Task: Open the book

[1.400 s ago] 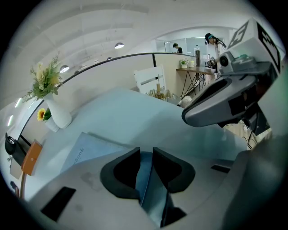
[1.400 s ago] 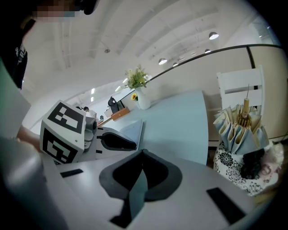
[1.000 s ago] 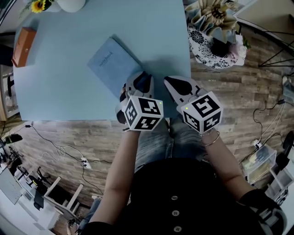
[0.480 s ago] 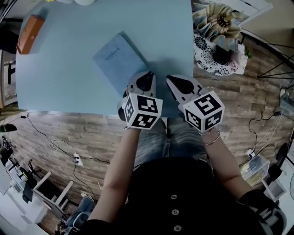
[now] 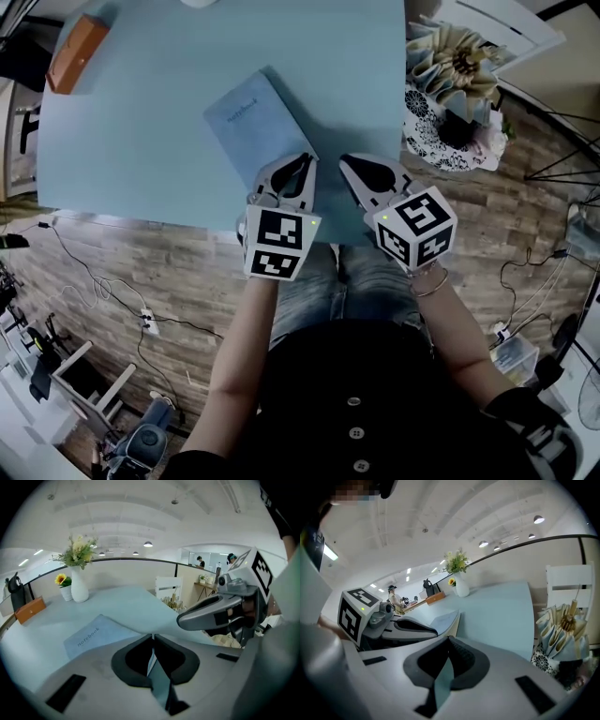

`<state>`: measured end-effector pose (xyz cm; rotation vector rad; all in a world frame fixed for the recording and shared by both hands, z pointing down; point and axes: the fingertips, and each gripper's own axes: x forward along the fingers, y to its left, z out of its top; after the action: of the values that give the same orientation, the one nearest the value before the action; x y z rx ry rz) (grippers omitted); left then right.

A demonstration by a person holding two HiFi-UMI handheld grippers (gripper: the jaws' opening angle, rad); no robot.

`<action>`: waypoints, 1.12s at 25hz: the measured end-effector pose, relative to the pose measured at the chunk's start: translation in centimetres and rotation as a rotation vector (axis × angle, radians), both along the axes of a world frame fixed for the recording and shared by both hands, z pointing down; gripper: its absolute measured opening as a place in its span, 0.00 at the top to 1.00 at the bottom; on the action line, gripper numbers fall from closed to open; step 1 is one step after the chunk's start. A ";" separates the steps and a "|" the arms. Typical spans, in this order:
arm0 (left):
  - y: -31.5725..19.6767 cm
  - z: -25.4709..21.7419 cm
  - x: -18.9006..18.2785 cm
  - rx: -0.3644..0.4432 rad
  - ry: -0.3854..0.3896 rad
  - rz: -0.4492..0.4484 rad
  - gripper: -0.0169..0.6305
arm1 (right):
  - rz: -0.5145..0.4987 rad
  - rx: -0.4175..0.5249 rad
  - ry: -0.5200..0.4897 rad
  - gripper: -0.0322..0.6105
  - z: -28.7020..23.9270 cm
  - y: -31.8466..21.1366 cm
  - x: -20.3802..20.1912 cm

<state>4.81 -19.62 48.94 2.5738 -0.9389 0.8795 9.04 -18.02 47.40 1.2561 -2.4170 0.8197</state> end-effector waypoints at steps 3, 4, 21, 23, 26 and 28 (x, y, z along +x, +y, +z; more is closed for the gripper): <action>0.0 -1.3 -0.7 0.001 0.058 -0.042 0.94 | -0.019 0.006 0.002 0.95 -0.2 0.0 -0.6; 0.0 -1.8 -1.0 0.003 0.081 -0.057 0.94 | -0.025 0.009 0.002 0.95 -0.4 -0.1 -0.9; 1.2 -6.7 -6.8 0.038 0.352 -0.229 0.94 | -0.170 0.087 0.032 0.95 -3.0 -1.8 -6.5; 1.4 -7.1 -7.6 0.048 0.371 -0.243 0.94 | -0.196 0.094 0.035 0.95 -3.2 -1.9 -7.4; 1.8 -7.4 -8.7 0.044 0.403 -0.266 0.94 | -0.228 0.105 0.038 0.95 -3.5 -2.2 -8.8; 2.0 -7.6 -9.6 0.032 0.430 -0.290 0.94 | -0.257 0.113 0.040 0.95 -3.8 -2.3 -9.9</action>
<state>-4.83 -17.63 41.37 2.4186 -1.1492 0.2207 -0.89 -20.31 43.60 0.9603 -2.5522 0.5867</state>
